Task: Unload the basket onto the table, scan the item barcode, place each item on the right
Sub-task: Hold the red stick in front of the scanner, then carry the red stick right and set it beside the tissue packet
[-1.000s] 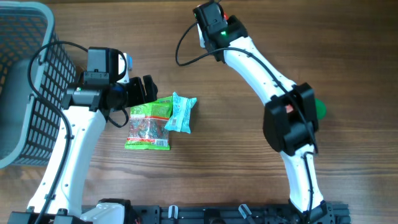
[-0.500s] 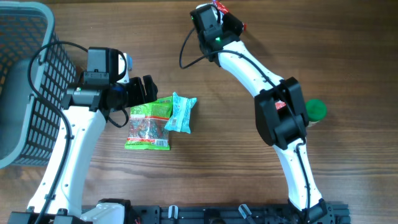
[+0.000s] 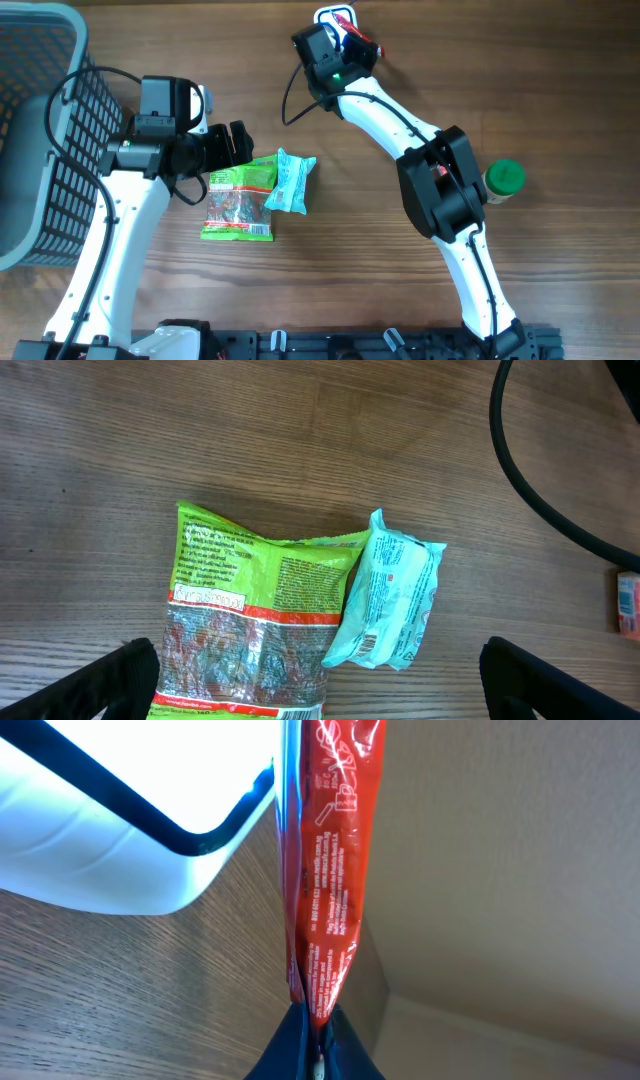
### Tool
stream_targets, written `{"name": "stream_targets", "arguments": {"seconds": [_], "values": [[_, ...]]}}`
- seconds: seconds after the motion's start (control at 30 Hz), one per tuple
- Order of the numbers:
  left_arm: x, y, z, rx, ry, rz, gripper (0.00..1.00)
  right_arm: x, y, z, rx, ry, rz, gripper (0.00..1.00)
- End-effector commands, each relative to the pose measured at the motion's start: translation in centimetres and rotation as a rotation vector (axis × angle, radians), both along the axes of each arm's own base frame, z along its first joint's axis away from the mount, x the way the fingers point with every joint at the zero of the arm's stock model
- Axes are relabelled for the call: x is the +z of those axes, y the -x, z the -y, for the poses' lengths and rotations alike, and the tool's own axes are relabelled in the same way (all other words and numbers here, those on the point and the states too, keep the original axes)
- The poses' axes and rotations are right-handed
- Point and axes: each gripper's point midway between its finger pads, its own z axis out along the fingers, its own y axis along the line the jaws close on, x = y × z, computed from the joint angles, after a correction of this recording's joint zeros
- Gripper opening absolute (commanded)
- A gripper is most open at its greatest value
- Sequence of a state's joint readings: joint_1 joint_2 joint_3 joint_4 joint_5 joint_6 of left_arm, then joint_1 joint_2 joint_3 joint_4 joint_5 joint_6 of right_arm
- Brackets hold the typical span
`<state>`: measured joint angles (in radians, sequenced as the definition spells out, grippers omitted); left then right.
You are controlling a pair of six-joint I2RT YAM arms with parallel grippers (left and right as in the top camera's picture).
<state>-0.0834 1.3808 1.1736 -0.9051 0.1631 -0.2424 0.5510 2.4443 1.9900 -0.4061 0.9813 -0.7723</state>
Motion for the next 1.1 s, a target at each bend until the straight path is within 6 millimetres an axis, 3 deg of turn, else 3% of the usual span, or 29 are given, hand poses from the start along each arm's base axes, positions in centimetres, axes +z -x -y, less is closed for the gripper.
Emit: {"name": "stream_targets", "arguments": {"seconds": [0.0, 0.3, 0.5, 0.6, 0.7, 0.87, 0.93, 0.97, 1.07], "values": [[0.1, -0.1, 0.3, -0.005, 0.012, 0.001, 1.0, -1.1, 0.4, 0.5, -0.019, 0.054, -0.02, 0.04], [0.1, -0.1, 0.3, -0.005, 0.012, 0.001, 1.0, -1.4, 1.0, 1.1, -0.07, 0.024, -0.003, 0.04], [0.1, -0.1, 0.3, -0.005, 0.012, 0.001, 1.0, 2.1, 1.4, 1.6, -0.127, -0.059, 0.092, 0.04], [0.1, -0.1, 0.3, -0.005, 0.012, 0.001, 1.0, 4.3, 2.8, 1.5, -0.133, -0.144, 0.084, 0.04], [0.1, -0.1, 0.3, -0.005, 0.012, 0.001, 1.0, 5.7, 4.7, 1.4, -0.158, -0.288, 0.051, 0.04], [0.1, -0.1, 0.3, -0.005, 0.012, 0.001, 1.0, 6.8, 9.9, 2.5, -0.286, -0.597, -0.115, 0.04], [0.1, -0.1, 0.3, -0.005, 0.012, 0.001, 1.0, 6.3, 12.5, 3.2, -0.372, -0.72, -0.233, 0.04], [0.1, -0.1, 0.3, -0.005, 0.012, 0.001, 1.0, 5.4, 15.1, 4.2, -0.497, -0.817, -0.348, 0.04], [0.1, -0.1, 0.3, -0.005, 0.012, 0.001, 1.0, 3.8, 18.5, 4.9, -0.655, -0.917, -0.528, 0.04]]}}
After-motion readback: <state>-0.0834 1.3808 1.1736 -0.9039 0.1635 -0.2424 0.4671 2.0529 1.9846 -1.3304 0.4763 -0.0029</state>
